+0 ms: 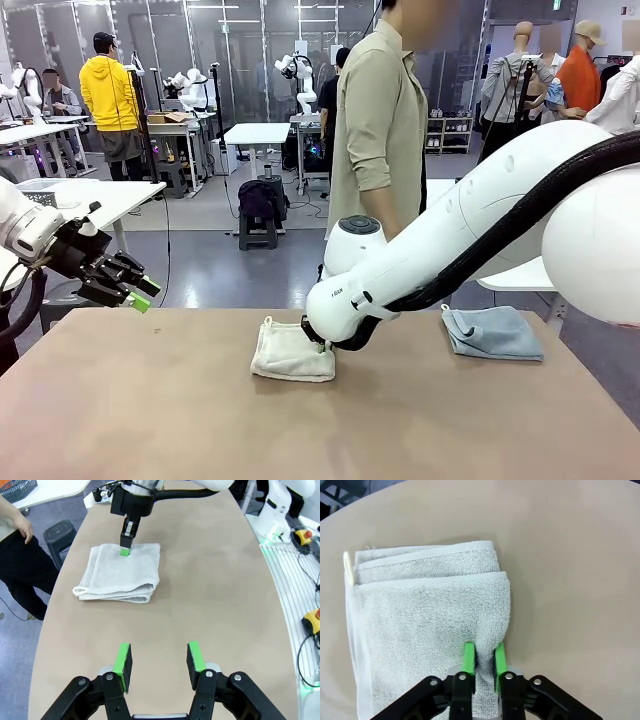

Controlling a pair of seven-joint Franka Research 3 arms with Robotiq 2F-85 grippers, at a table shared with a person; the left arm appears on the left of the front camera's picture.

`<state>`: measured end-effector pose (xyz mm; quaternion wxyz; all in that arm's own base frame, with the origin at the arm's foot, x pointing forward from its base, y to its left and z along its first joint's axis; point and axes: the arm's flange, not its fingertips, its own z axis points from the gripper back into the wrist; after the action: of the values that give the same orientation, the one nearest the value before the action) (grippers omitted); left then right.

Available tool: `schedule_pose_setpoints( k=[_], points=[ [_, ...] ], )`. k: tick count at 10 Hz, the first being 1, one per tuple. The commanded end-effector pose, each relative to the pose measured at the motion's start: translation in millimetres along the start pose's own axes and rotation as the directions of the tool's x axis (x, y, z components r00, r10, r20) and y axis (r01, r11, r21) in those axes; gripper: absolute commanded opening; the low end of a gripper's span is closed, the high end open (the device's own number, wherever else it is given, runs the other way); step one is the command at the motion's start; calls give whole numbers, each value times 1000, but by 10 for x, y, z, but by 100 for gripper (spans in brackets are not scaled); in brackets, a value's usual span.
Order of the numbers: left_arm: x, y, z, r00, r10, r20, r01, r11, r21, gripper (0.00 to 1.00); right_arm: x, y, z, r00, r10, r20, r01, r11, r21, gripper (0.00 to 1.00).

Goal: Fold the towels and place them in the basket.
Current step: Stack the folded Towel with hook on the right side of the table.

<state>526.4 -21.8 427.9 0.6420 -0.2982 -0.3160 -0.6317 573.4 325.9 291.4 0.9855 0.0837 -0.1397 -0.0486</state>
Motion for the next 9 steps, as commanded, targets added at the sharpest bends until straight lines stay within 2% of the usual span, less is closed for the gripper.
schedule_pose_setpoints(
  k=[1, 4, 5, 6, 9],
  points=[
    [6, -19, 6, 1000, -2, 1, 2, 1000, 2, 57, -37, -83, -19, 1000, 20, -9, -20, 999, 28, 0],
    [6, -19, 6, 1000, -2, 1, 2, 1000, 2, 57, 9, -99, 107, 996, 83, -43, -81, 996, 43, 0],
    [6, -19, 6, 1000, -2, 1, 2, 1000, 2, 57, 22, -67, 216, 997, 27, -75, -24, 999, 46, 0],
    [6, -19, 6, 1000, -2, 1, 2, 1000, 2, 57, 23, -28, 35, 998, 54, -13, -53, 998, 24, 0],
    [6, -19, 6, 1000, -2, 1, 2, 1000, 2, 57, 23, -28, 35, 998, 54, -13, -53, 998, 24, 0]
  ],
)
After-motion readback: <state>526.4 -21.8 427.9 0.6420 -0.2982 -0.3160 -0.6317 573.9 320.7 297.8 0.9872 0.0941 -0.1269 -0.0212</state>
